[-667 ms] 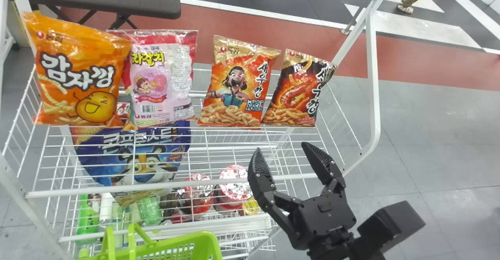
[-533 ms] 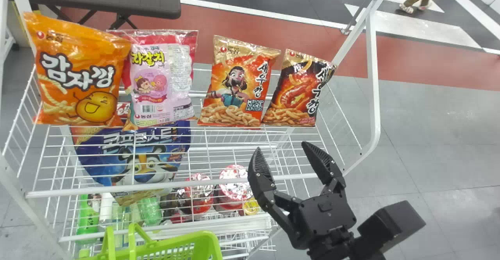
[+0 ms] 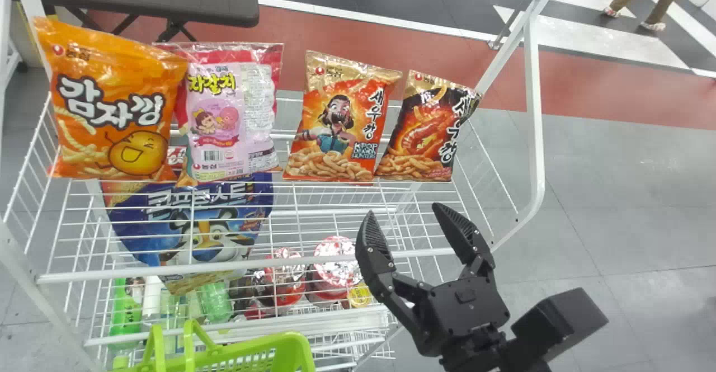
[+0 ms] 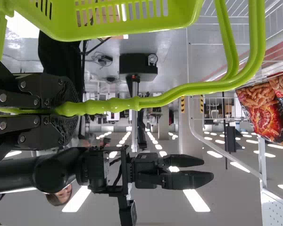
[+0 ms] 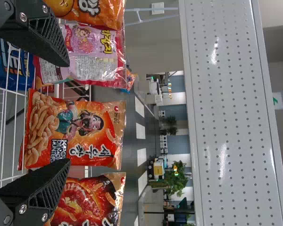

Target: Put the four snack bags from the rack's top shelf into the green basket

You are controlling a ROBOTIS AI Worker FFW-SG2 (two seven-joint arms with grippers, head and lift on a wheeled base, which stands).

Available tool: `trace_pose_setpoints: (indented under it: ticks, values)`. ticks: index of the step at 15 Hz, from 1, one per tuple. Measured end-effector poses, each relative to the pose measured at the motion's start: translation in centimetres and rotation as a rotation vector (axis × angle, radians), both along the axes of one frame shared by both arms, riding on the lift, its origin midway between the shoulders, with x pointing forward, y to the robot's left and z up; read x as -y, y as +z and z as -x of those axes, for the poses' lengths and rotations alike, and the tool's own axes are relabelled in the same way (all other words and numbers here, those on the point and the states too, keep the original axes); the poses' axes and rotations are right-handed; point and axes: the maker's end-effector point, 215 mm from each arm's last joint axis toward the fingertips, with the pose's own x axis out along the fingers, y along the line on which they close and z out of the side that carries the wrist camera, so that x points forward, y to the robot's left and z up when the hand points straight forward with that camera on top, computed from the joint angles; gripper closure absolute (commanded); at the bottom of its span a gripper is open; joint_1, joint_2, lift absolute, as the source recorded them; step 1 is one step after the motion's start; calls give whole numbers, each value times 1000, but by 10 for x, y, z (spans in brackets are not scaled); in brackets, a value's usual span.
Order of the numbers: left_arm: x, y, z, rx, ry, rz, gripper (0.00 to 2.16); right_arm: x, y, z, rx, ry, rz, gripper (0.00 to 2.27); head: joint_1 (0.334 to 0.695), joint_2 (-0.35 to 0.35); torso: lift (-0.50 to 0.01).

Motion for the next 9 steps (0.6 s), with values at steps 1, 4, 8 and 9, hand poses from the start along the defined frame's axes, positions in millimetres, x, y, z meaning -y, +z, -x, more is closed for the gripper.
trace_pose_setpoints:
  ticks: [1, 4, 8, 9]
  values:
    - [1, 0, 0, 0, -1, 0, 2145, 0, -1, -1, -1, -1, 0, 90, 695, -350, 0]
    - [6, -3, 3, -2, -15, -13, 2145, -7, -21, -21, -14, 6, -19, 103, 695, -350, 0]
    - [20, -5, 5, 12, -57, -32, 2145, -71, -41, -79, 8, 99, -87, 127, 695, -256, 0]
    - [20, -6, 5, 12, -60, -33, 2145, -93, -42, -93, 16, 130, -97, 127, 695, -216, 0]
